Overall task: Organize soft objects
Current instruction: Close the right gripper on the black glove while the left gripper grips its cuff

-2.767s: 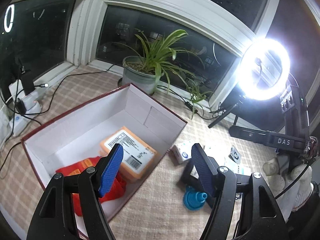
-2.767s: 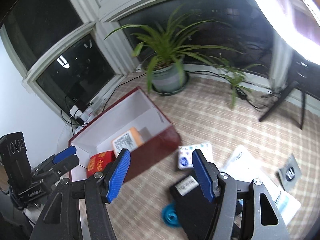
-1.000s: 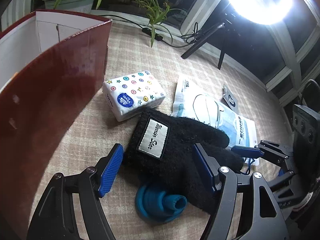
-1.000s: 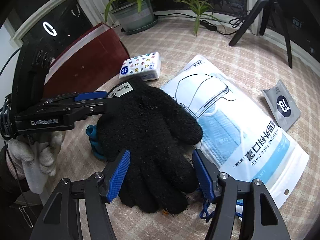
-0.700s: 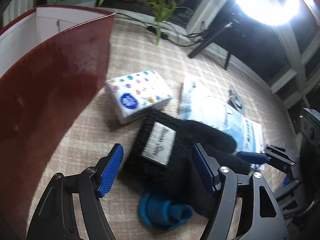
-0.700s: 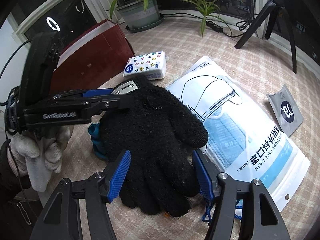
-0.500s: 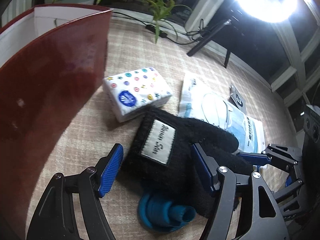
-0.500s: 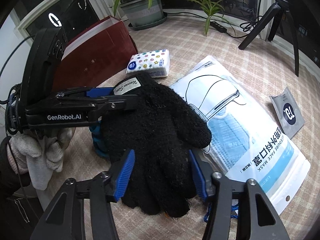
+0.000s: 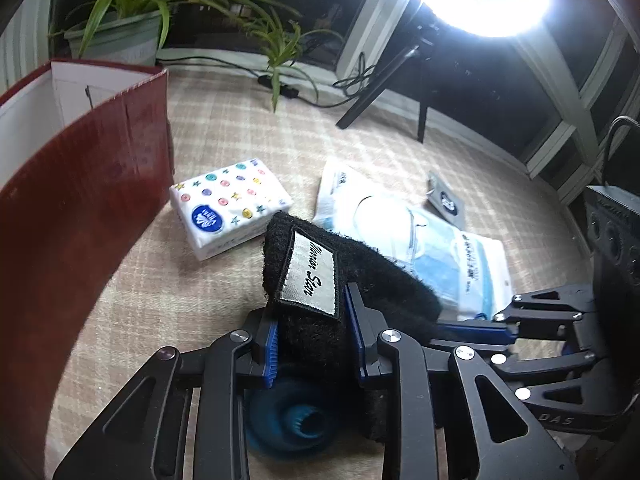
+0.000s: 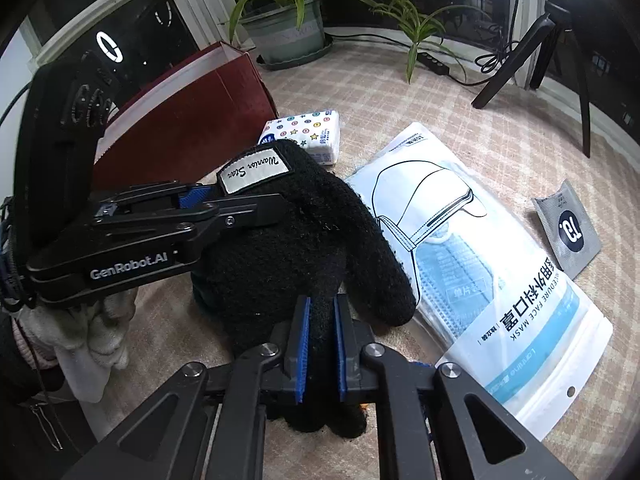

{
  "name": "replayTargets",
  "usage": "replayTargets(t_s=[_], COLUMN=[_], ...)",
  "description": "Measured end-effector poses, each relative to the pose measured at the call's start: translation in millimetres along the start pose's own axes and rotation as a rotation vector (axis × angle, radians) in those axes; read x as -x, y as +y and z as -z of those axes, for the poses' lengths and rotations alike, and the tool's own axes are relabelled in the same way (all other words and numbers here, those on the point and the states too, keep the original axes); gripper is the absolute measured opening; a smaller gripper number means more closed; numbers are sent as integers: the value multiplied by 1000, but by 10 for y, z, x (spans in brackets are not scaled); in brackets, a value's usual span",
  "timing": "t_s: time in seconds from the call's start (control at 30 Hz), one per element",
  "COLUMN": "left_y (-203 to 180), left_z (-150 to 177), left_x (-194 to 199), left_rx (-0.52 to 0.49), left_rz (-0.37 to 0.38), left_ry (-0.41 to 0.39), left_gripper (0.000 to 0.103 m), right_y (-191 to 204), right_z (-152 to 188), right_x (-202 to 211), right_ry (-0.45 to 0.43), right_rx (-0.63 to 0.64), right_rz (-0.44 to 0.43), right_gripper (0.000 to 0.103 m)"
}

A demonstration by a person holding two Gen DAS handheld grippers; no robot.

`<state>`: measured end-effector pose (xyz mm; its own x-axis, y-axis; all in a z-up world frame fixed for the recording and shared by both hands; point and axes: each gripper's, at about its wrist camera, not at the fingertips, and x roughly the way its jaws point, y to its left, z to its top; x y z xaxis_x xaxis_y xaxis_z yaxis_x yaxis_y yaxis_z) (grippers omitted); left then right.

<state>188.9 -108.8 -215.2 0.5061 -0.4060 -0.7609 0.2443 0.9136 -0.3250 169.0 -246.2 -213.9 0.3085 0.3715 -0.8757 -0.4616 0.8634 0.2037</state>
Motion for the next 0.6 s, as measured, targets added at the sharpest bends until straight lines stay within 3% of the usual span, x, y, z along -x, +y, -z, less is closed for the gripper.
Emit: replayTargets(t_s=[0.33, 0.6], left_y=[-61, -41], left_z=[-93, -260], left_x=[373, 818], left_rx=[14, 24], left_rz=[40, 58], left_ry=[-84, -194], left_gripper=[26, 26], right_y=[27, 199], right_z=[-40, -285], right_x=[458, 890], right_ry=[-98, -200], right_rx=[-41, -16], right_rz=[-11, -29], right_gripper=[8, 7])
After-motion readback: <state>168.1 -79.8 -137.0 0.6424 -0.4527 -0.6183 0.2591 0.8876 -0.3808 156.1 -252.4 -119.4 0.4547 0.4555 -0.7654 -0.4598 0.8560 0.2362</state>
